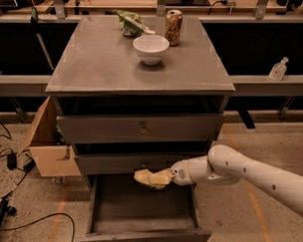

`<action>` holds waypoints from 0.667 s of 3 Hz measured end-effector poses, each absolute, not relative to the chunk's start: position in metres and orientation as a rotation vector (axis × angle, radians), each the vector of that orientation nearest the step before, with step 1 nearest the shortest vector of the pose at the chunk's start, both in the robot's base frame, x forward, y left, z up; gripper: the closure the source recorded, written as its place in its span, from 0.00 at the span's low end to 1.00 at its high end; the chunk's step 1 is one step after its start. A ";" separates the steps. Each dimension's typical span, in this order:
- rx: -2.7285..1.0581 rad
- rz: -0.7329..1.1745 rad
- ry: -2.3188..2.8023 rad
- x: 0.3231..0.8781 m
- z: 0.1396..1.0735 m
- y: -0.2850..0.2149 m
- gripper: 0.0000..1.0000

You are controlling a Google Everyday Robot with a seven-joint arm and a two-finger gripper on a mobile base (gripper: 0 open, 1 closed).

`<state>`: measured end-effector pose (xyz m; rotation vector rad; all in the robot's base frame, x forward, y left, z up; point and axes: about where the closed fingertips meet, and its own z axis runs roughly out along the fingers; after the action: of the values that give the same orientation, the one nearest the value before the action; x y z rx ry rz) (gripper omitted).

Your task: Place sponge into bottom drawer

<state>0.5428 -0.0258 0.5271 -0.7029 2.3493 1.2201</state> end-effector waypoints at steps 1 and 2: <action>-0.672 1.250 2.317 0.556 0.459 -0.046 1.00; -0.642 1.318 2.333 0.562 0.386 -0.055 1.00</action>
Offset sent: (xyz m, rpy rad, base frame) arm 0.0272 -0.0426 -0.2297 0.1029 0.1149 -0.0159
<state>0.5621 -0.0546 0.3862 -0.6417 2.3328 1.3178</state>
